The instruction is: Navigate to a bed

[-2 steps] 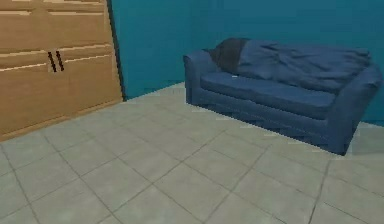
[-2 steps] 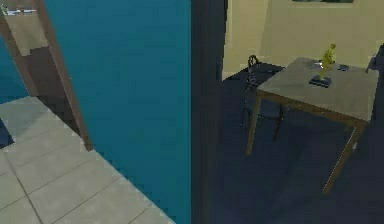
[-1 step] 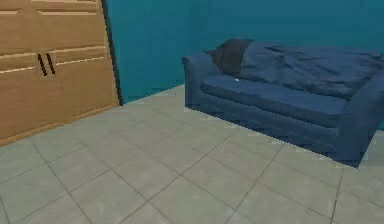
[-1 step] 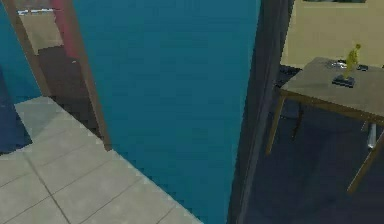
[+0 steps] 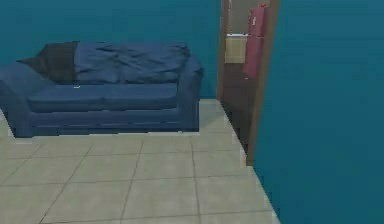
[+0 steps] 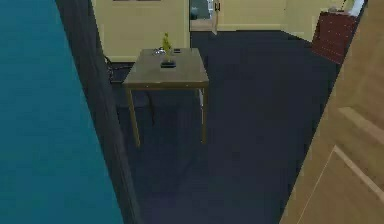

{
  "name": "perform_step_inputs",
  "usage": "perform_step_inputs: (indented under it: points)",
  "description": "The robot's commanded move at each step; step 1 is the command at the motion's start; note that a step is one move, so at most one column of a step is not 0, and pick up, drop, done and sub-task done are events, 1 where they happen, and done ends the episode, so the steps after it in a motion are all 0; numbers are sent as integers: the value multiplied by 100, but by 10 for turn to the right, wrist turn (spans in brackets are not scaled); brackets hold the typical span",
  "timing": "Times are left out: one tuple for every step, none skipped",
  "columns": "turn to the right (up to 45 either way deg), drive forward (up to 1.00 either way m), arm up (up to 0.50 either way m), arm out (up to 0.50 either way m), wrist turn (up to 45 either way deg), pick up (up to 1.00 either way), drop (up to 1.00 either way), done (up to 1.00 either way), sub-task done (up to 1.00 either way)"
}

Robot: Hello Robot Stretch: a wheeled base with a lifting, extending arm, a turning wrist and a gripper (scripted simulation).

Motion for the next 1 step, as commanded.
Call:
perform_step_inputs:
  points:
    - [450, 0, 0, 0, 0, 0, 0, 0, 0]
